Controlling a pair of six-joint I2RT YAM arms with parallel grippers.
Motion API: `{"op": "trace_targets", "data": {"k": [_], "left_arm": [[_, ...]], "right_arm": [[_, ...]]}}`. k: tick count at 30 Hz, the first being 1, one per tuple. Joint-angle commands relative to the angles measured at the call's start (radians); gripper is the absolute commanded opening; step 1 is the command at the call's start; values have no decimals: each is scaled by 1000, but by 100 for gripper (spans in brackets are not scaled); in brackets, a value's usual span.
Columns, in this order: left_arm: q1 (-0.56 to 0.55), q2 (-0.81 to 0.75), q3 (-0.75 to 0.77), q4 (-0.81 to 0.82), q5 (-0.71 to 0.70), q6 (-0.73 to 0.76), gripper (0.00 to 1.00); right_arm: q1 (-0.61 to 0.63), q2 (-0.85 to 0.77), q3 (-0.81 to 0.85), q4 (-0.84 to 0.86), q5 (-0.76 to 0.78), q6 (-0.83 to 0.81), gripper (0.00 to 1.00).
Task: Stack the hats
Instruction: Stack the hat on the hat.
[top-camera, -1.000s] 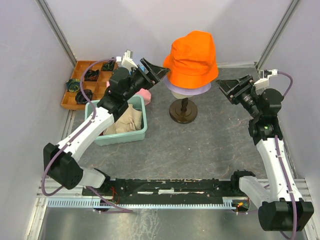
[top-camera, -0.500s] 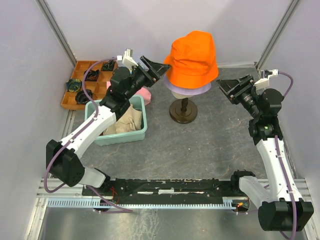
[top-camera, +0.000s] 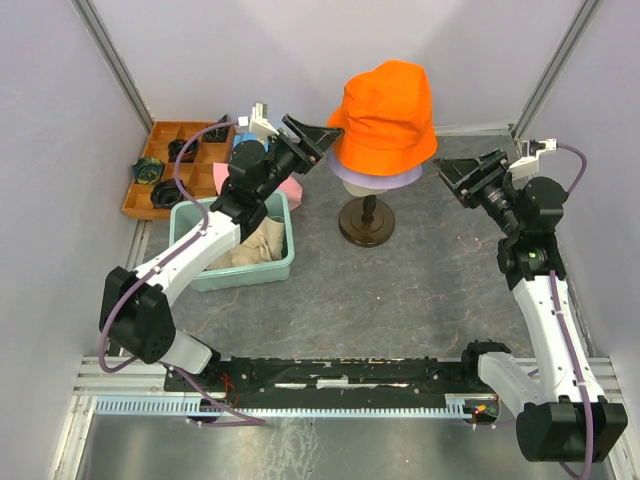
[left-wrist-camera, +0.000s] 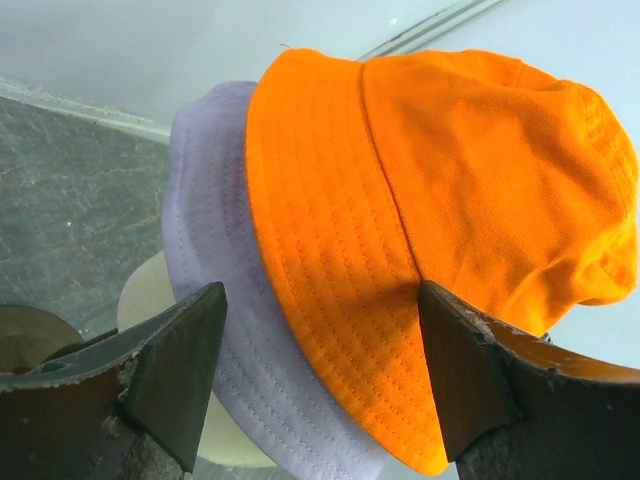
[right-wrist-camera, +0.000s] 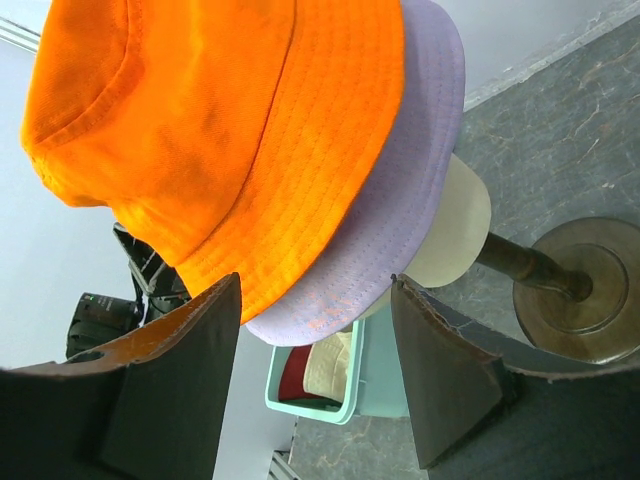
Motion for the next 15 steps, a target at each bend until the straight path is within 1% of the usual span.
{"op": "trace_targets", "data": {"k": [1, 3, 9, 15], "left_arm": [[-5, -26, -44, 153, -75, -40, 82], [-3, -35, -62, 174, -93, -43, 81], [-3, -38, -115, 257, -123, -74, 66], [-3, -7, -133, 369, -101, -110, 64]], "right_arm": [[-5, 4, 14, 54, 16, 6, 68], [-4, 7, 11, 60, 16, 9, 68], [-5, 15, 8, 71, 16, 16, 68], [-6, 18, 6, 70, 15, 14, 68]]}}
